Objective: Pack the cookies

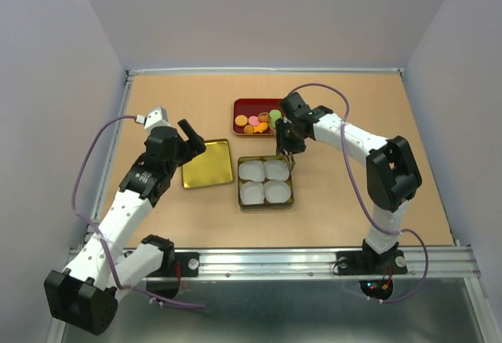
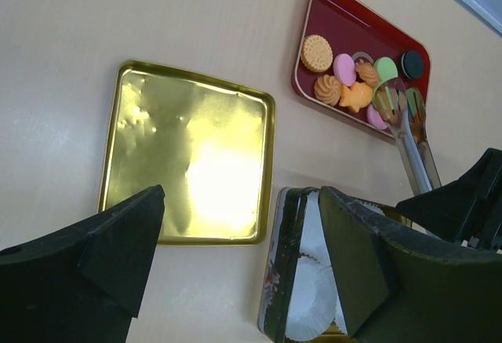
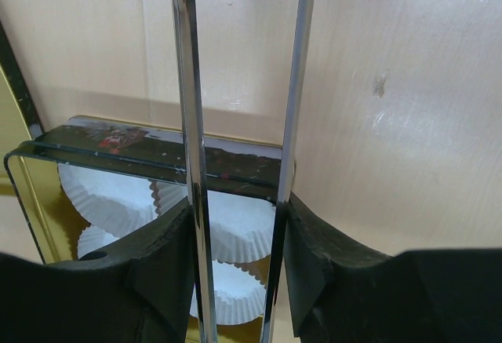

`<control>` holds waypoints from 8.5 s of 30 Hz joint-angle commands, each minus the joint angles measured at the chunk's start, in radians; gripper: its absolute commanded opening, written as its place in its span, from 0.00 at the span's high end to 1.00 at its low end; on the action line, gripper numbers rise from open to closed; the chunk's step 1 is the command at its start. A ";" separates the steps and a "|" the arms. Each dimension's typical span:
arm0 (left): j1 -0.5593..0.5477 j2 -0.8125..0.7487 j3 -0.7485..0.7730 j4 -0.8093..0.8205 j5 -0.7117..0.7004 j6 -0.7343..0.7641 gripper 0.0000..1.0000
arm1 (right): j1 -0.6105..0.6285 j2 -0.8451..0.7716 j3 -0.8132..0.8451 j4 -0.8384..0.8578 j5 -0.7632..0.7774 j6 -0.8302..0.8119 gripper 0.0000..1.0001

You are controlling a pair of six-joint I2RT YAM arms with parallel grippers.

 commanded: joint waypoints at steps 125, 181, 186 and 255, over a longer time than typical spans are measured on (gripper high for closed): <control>0.009 -0.046 -0.024 0.013 0.047 -0.035 0.11 | 0.194 -0.556 -0.407 0.058 -0.482 0.339 1.00; 0.009 -0.051 -0.050 0.028 0.063 -0.033 0.11 | 0.192 -0.497 -0.317 0.024 -0.441 0.363 0.46; 0.008 -0.051 -0.044 0.025 0.063 -0.033 0.11 | 0.188 -0.453 -0.173 -0.145 -0.333 0.289 0.46; -0.002 -0.052 -0.282 0.297 0.247 -0.131 0.15 | -0.070 0.225 0.493 -0.237 -0.160 0.092 0.71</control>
